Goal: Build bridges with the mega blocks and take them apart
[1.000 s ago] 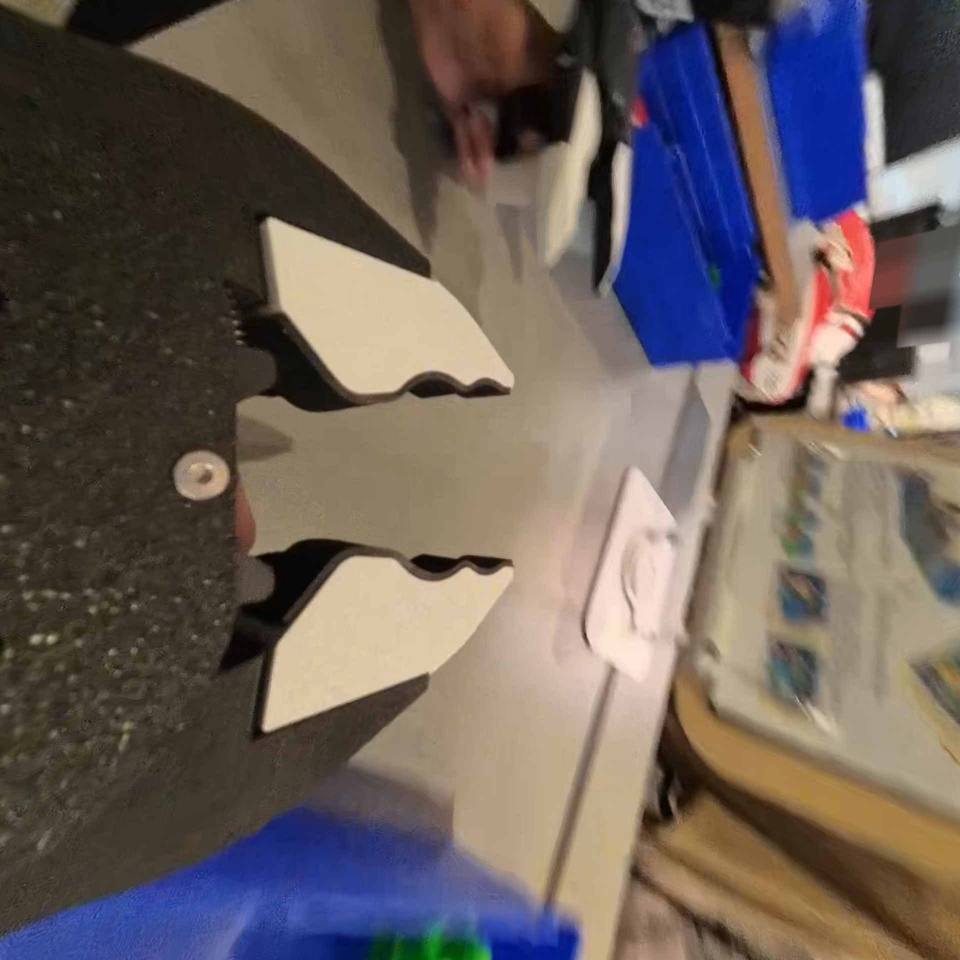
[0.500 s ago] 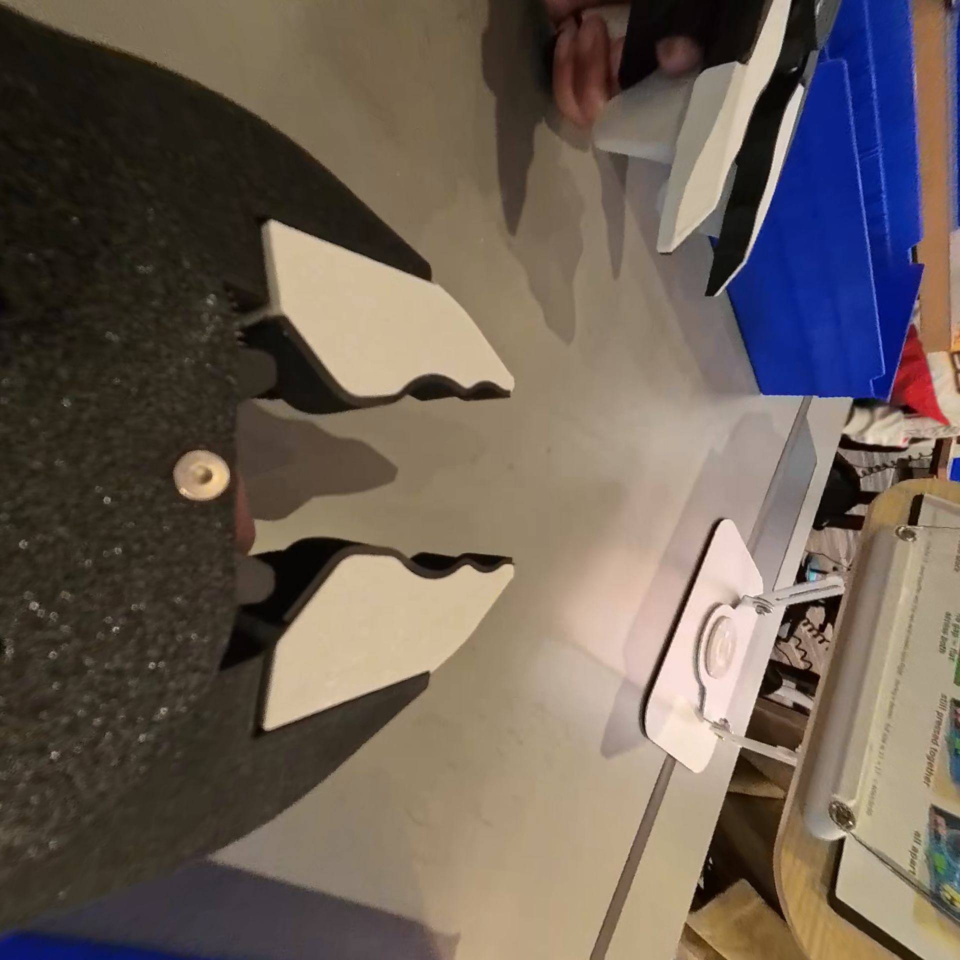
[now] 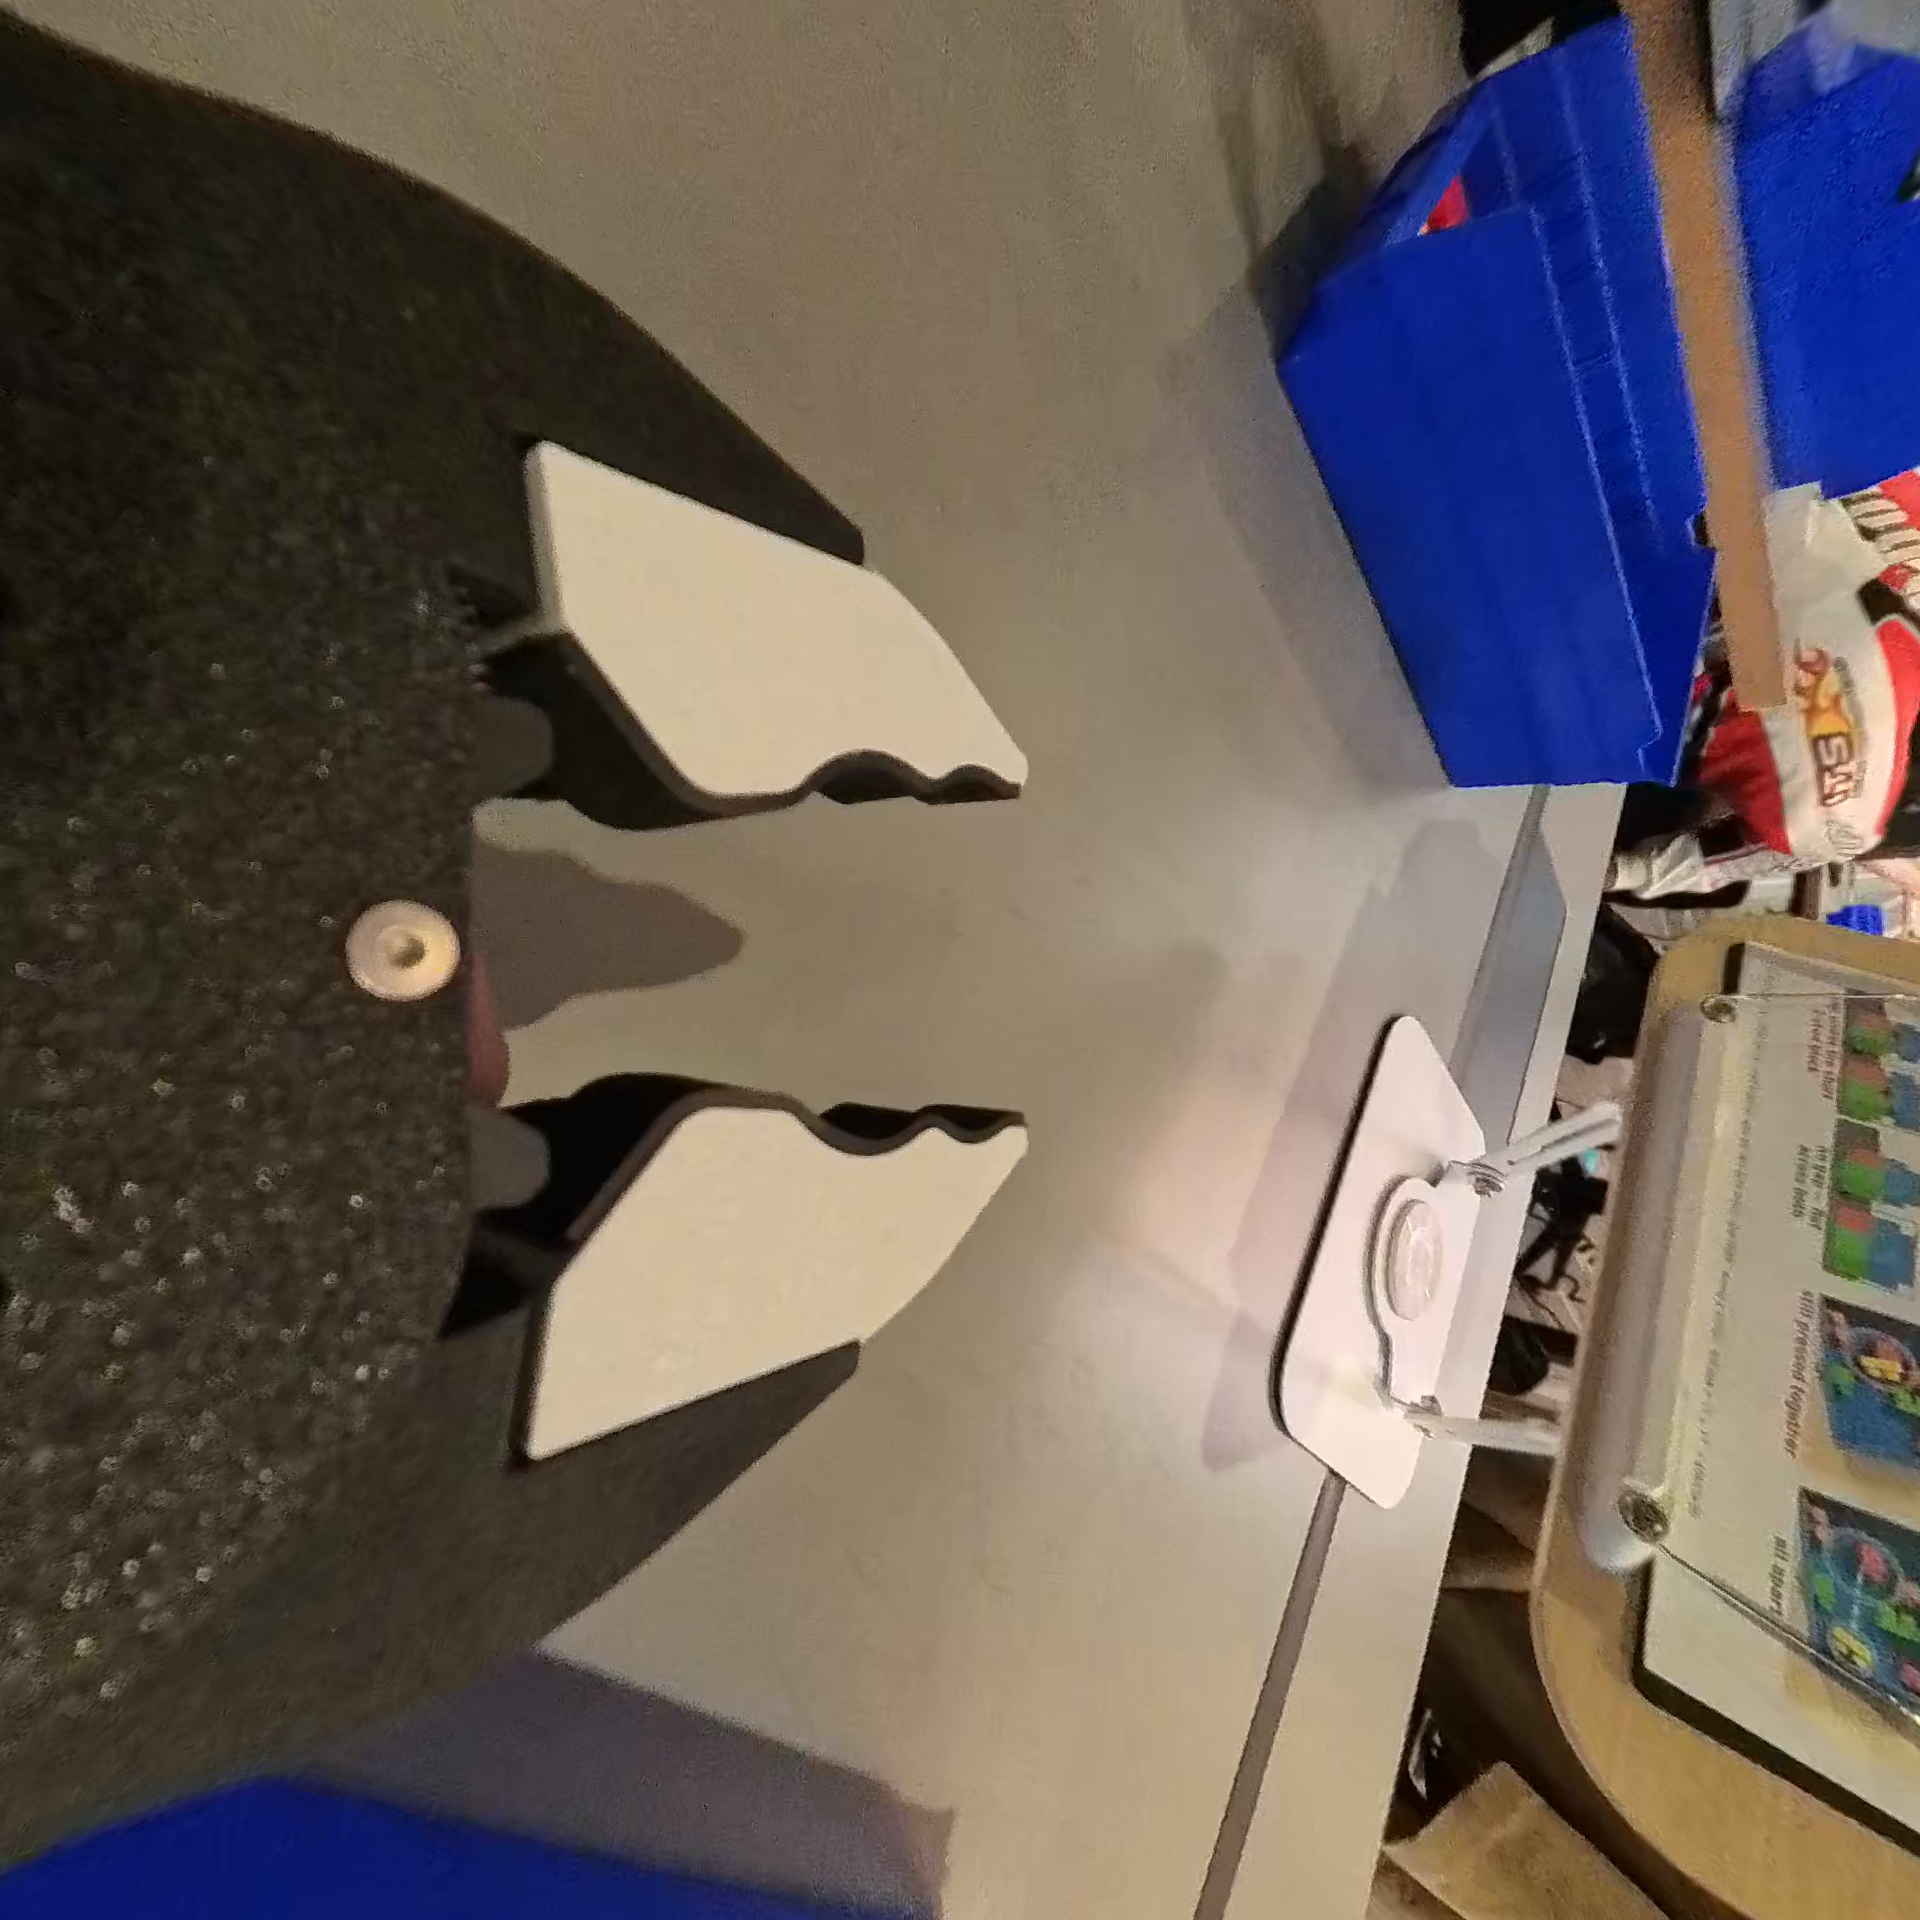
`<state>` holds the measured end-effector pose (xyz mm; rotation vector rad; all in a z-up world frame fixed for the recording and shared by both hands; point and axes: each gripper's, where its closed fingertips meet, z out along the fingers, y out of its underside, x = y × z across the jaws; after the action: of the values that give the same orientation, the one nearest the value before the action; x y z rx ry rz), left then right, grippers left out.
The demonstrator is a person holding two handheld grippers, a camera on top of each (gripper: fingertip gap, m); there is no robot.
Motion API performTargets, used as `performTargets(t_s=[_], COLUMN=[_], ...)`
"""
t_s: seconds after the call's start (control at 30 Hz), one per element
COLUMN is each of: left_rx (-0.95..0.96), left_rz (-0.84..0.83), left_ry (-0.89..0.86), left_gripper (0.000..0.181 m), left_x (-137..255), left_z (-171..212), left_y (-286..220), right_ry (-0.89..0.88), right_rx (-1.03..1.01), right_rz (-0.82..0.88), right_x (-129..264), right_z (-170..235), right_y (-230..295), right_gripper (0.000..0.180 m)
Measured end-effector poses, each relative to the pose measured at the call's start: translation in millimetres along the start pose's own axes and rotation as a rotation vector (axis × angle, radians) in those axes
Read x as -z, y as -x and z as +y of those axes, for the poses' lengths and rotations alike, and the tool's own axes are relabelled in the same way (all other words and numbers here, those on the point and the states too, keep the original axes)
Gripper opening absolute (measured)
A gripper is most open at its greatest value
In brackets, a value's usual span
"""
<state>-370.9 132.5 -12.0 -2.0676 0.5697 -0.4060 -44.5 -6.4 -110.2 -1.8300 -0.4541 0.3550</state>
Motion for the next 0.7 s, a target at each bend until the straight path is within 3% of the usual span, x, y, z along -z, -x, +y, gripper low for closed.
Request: performTargets(t_s=[0.1,0.23,0.37,0.7], left_rx=[0.092,0.243,0.404,0.496], left_rz=[-0.118,-0.116,-0.152,-0.234], left_ry=[0.172,0.468,0.652,0.820], left_gripper=[0.086,0.082,0.079,0.074], left_x=[-20,-68,-100,-124], left_z=[1,39,73,103], left_y=[70,103,127,139], right_ry=[0.004,0.027,0.042,0.051], right_rx=[-0.005,0.005,0.033,0.010], right_rz=[-0.015,-0.048,-0.070,-0.086], right_x=[-2,-8,-11,-7], right_z=[0,4,6,9], right_y=[2,13,22,20], right_gripper=[0.056,0.056,0.056,0.056])
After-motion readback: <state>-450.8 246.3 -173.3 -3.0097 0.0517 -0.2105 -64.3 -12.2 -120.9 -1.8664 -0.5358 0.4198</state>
